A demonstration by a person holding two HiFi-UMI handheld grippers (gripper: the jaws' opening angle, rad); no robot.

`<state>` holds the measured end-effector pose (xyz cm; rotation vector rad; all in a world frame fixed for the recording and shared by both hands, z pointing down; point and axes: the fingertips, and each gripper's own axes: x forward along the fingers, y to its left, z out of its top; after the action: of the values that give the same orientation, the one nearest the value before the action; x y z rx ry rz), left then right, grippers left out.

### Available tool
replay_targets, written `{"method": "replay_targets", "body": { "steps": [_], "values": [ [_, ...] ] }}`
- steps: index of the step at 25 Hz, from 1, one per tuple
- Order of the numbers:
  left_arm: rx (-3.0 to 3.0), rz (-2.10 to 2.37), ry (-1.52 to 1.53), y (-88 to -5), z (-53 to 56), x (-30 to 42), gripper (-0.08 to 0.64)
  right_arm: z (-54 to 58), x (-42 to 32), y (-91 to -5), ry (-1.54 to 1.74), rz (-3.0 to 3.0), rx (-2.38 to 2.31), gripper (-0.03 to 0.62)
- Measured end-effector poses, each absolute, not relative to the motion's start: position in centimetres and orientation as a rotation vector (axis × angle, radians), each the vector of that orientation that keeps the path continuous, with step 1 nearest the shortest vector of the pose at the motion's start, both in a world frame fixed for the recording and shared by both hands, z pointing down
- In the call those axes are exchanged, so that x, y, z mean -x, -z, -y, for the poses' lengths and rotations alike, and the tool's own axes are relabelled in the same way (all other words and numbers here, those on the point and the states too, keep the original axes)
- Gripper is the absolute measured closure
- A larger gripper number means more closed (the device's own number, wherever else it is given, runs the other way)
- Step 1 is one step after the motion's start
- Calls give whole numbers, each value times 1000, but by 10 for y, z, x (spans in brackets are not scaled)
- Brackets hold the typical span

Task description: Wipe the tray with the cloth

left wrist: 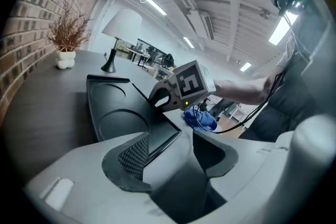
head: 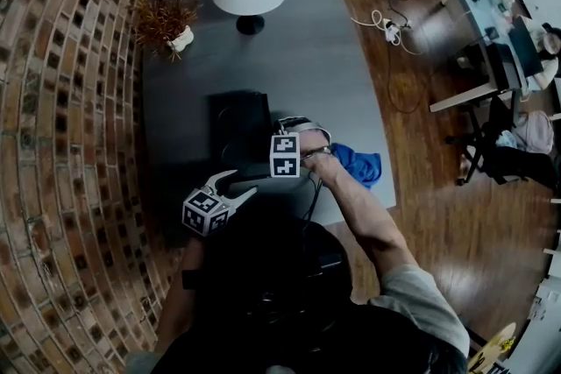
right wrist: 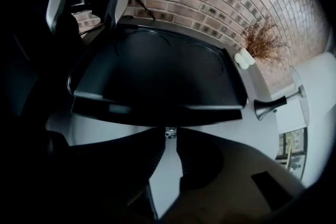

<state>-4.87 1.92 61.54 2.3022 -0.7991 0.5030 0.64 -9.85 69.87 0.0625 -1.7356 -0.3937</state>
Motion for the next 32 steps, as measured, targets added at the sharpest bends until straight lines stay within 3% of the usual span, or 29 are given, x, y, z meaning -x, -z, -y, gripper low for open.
{"method": "replay_targets", "body": {
  "steps": [7,14,15,25,26,27,28,30,32],
  "values": [
    [-2301,785,-516,-620,-18,47,313,115,-97,-703,372,1607,-138,520],
    [-2306,781,-531,-629,-19,46,313,118,-109,-704,359,1647,-190,517],
    [-2309,781,-529,-630,-19,46,313,121,-114,-698,343,1659,-238,481],
    [-2305,808,-515,-629,-14,50,334,106,-263,-554,-175,1958,-942,474],
    [-2305,807,-512,-629,-14,49,334,91,-265,-550,-221,1986,-920,418],
    [-2305,805,-512,-628,-15,49,334,74,-263,-554,-247,1994,-869,281],
    [-2306,804,-512,-628,-15,49,334,55,-258,-565,-246,1972,-797,228],
    [-2307,806,-511,-628,-16,50,334,24,-248,-603,-191,1876,-635,175],
    [-2309,809,-508,-628,-16,49,334,7,-240,-648,-125,1775,-495,175]
  ]
}}
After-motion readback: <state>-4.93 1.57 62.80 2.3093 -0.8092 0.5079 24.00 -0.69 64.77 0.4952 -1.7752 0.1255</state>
